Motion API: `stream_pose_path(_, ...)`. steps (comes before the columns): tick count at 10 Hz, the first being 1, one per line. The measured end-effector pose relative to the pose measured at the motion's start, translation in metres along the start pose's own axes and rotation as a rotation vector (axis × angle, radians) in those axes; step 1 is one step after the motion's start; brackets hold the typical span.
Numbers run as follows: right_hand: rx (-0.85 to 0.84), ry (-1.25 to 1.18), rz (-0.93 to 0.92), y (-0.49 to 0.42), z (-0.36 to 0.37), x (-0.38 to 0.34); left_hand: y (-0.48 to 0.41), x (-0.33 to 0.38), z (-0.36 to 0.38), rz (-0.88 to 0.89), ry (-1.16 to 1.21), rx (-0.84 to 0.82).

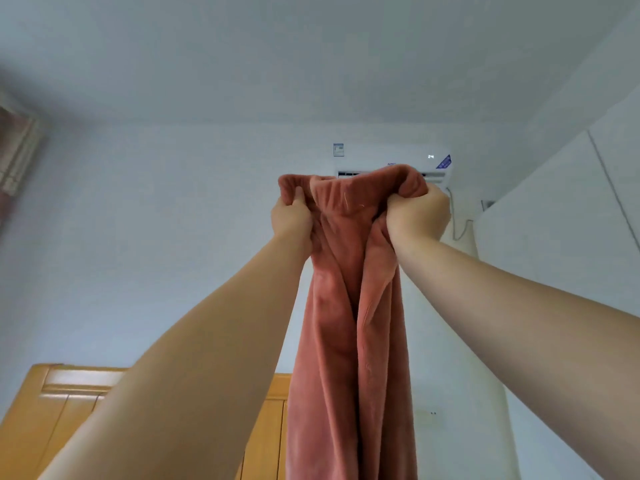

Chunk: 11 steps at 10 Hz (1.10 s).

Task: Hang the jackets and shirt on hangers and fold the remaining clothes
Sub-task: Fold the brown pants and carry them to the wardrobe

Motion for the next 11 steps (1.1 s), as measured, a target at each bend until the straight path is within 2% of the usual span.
stream_pose_path(1, 0.021, 0.080, -0.029, -0.004, 0.004, 0.002, -0.016, 0.018, -0.036, 0.104, -0.161, 0.096)
stream_pose_path(2, -0.076, 0.224, -0.082, 0.015, 0.017, 0.036, -0.023, 0.001, -0.080, 0.149, -0.413, 0.121)
stream_pose_path(3, -0.267, 0.345, -0.028, 0.049, 0.036, 0.102, -0.020, -0.045, -0.115, 0.129, -0.660, 0.082)
stream_pose_path(4, -0.426, 0.427, 0.065, 0.085, 0.045, 0.169, -0.016, -0.109, -0.147, 0.035, -0.872, 0.000)
stream_pose_path(5, -0.600, 0.628, 0.019, 0.131, 0.050, 0.235, -0.003, -0.178, -0.196, -0.054, -1.097, -0.046)
stream_pose_path(6, -0.893, 0.969, -0.098, 0.203, 0.046, 0.314, 0.028, -0.255, -0.251, -0.173, -1.374, -0.190)
stream_pose_path(7, -1.260, 1.310, -0.276, 0.292, 0.022, 0.396, 0.089, -0.343, -0.304, -0.389, -1.664, -0.447)
stream_pose_path(8, -1.488, 1.418, -0.192, 0.374, -0.012, 0.464, 0.161, -0.414, -0.357, -0.623, -1.768, -0.496)
stream_pose_path(9, -1.625, 1.475, 0.102, 0.434, -0.045, 0.524, 0.222, -0.482, -0.401, -0.895, -1.701, -0.479)
stream_pose_path(10, -1.698, 1.441, 0.399, 0.473, -0.062, 0.579, 0.260, -0.525, -0.416, -1.081, -1.507, -0.441)
stream_pose_path(11, -1.501, 1.259, 0.689, 0.480, -0.046, 0.620, 0.265, -0.564, -0.419, -1.102, -1.402, -0.292)
Point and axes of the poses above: each hand's wrist, its own y-axis away from the middle knuckle, its own z-axis out of the palm, x = y × z, the point moved 7 cm from there along -y, towards the middle knuckle, and after that the axes turned 3 degrees about x, right-handed, at the moved point
